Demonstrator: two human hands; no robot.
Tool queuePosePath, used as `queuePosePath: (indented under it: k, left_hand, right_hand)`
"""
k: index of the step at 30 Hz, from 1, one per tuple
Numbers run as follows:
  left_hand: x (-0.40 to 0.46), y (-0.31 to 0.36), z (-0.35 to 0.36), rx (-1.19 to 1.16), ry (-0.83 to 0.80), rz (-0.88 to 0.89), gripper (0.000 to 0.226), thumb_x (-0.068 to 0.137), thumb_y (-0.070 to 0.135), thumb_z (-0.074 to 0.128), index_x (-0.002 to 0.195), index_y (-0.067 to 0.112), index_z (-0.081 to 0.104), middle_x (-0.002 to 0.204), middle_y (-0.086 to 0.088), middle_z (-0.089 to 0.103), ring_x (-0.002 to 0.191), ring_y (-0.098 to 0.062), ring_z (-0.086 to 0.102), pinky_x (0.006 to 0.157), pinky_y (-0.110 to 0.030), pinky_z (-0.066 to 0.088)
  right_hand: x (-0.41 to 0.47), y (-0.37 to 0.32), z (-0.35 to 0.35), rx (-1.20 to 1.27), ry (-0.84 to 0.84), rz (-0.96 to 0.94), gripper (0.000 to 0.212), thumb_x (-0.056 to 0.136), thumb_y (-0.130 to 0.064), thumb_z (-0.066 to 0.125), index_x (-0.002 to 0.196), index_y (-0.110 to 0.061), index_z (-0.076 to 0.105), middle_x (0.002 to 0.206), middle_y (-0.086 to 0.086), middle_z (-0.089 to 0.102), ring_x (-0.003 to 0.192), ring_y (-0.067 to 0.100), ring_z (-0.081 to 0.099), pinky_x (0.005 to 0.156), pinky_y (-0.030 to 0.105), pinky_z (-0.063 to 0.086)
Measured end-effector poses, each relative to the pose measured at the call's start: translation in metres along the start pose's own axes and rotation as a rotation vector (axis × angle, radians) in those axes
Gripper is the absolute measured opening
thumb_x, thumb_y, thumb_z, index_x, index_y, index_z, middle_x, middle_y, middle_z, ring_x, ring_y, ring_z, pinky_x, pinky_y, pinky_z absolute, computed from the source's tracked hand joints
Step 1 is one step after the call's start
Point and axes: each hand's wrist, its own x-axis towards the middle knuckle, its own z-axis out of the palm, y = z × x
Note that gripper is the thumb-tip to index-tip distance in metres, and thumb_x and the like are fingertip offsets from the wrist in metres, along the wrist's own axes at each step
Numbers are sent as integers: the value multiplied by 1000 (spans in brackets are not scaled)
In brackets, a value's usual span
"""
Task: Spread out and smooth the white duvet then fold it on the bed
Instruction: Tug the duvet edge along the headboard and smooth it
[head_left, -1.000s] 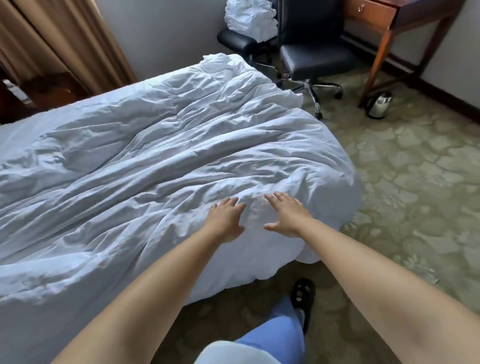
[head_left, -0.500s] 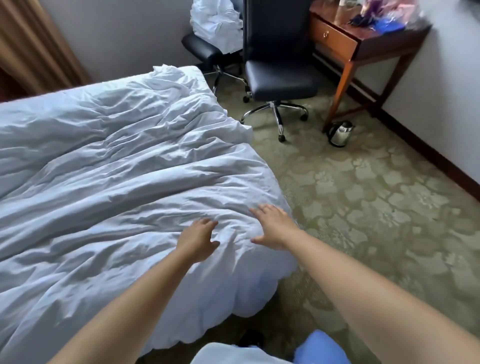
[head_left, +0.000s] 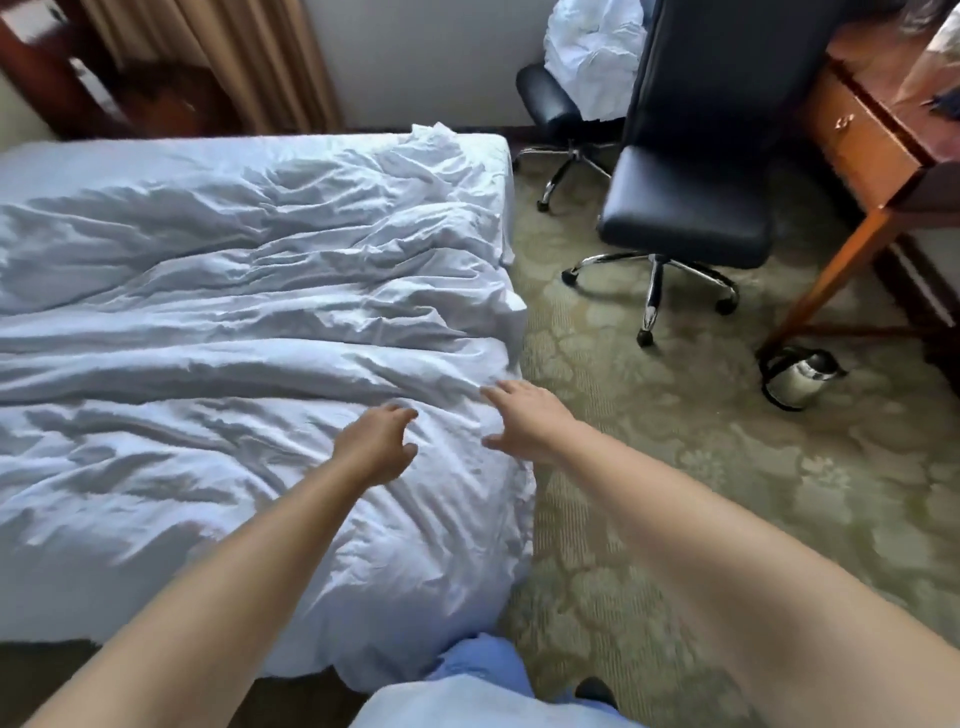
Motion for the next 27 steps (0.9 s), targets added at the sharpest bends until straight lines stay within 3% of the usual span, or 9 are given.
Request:
queuePosePath:
  k: [6, 10, 17, 27]
  left_hand:
    - [61, 59, -19, -55, 61, -114, 50, 89, 29, 54, 138, 23, 45, 146, 4, 39, 132, -20, 40, 102, -37, 41]
    - [129, 80, -34, -48, 20, -147, 51, 89, 30, 53, 140, 25, 43, 144, 6, 39, 132, -18, 37, 100, -38, 41]
    - [281, 89, -77, -159, 8, -240, 53, 87, 25, 53, 139, 23, 44, 144, 1, 40, 133, -22, 39, 104, -39, 39]
    - [429, 101, -158, -158, 35, -338, 48, 89, 22, 53, 136, 21, 44, 142, 1, 41, 130, -23, 43, 101, -39, 41]
  right_hand:
    - [60, 82, -35, -60, -34, -86, 76, 87, -47, 60, 149, -20, 25, 152, 7, 29, 141, 24, 25, 111, 40, 31]
    - [123, 123, -61, -65, -42, -142, 74, 87, -48, 59, 148, -21, 27, 151, 7, 31, 139, 25, 28, 110, 40, 33]
    - [238, 179, -126, -127, -109, -213, 72, 90, -42, 56, 150, -19, 24, 153, 9, 28, 142, 25, 23, 111, 38, 30]
    - [406, 234, -211, -201, -132, -371, 72, 90, -41, 57, 150, -20, 24, 153, 7, 28, 142, 26, 22, 111, 41, 30]
